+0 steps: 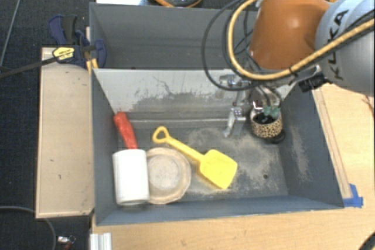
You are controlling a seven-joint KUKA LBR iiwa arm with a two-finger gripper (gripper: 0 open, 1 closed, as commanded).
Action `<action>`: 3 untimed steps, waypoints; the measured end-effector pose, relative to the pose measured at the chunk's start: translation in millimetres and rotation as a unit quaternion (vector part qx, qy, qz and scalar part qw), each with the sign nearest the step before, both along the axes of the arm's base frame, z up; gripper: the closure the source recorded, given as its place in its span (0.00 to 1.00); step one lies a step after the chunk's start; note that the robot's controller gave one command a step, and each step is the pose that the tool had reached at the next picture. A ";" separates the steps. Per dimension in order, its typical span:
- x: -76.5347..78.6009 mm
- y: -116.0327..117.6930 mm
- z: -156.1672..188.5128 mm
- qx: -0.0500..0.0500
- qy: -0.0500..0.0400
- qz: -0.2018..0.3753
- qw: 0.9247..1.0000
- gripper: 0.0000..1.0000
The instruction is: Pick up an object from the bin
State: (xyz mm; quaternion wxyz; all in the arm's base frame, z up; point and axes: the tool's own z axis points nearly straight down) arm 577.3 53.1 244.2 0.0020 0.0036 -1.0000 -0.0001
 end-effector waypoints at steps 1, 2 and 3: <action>1.4 -0.3 4.5 0.000 -0.004 -0.001 1.000 0.00; -53.4 -1.5 -126.6 0.001 -0.005 -0.096 0.995 0.00; -70.6 9.1 -81.4 0.001 -0.011 -0.032 0.999 0.00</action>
Offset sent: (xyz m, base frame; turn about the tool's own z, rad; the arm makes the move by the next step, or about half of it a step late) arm -0.0741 -0.0019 -0.1742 0.2569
